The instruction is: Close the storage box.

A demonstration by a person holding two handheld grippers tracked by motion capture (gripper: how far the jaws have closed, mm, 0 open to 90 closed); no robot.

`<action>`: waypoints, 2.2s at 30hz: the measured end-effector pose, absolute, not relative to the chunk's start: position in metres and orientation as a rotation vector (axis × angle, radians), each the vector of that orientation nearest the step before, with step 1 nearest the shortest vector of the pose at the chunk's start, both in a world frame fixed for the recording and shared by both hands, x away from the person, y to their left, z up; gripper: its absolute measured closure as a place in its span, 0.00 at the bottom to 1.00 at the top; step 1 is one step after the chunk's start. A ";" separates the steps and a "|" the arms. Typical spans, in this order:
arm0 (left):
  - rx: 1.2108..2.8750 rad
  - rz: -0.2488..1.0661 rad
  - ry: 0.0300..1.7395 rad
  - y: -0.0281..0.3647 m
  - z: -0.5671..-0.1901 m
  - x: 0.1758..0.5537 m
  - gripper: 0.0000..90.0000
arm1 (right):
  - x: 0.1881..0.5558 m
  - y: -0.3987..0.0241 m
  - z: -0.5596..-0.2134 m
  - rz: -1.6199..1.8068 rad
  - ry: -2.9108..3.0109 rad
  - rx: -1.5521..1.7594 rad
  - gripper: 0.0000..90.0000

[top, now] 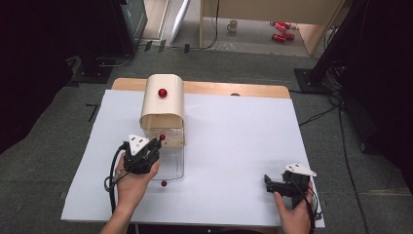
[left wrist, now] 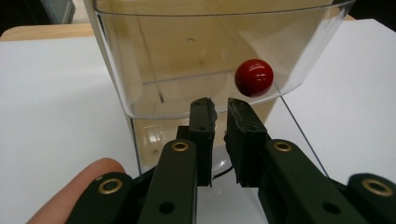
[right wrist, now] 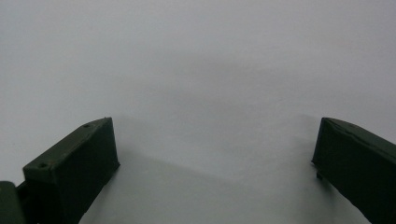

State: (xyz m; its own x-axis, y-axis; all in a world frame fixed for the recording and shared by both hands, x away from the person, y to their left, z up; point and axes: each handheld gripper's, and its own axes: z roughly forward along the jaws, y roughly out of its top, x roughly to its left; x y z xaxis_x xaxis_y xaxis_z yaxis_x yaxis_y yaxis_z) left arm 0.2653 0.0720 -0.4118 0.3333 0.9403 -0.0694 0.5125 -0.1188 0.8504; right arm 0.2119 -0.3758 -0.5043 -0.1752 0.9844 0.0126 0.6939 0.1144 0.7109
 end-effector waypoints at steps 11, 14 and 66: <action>1.782 0.631 1.290 0.068 -0.412 0.275 0.90 | 0.212 -0.376 -0.504 0.817 1.929 1.625 0.00; 1.790 0.632 1.286 0.065 -0.413 0.275 0.89 | 0.212 -0.376 -0.504 0.817 1.929 1.625 0.00; 1.851 0.580 1.299 0.066 -0.467 0.142 0.28 | 0.212 -0.375 -0.504 0.816 1.928 1.626 0.00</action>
State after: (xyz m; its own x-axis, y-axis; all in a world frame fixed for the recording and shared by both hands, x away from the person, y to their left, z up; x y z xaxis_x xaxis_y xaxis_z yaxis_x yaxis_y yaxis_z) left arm 0.1417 0.0660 -0.4667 0.3714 0.9259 -0.0684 0.5668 -0.1678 0.8066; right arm 0.2120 -0.3754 -0.5043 -0.1737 0.9847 0.0129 0.6947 0.1133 0.7103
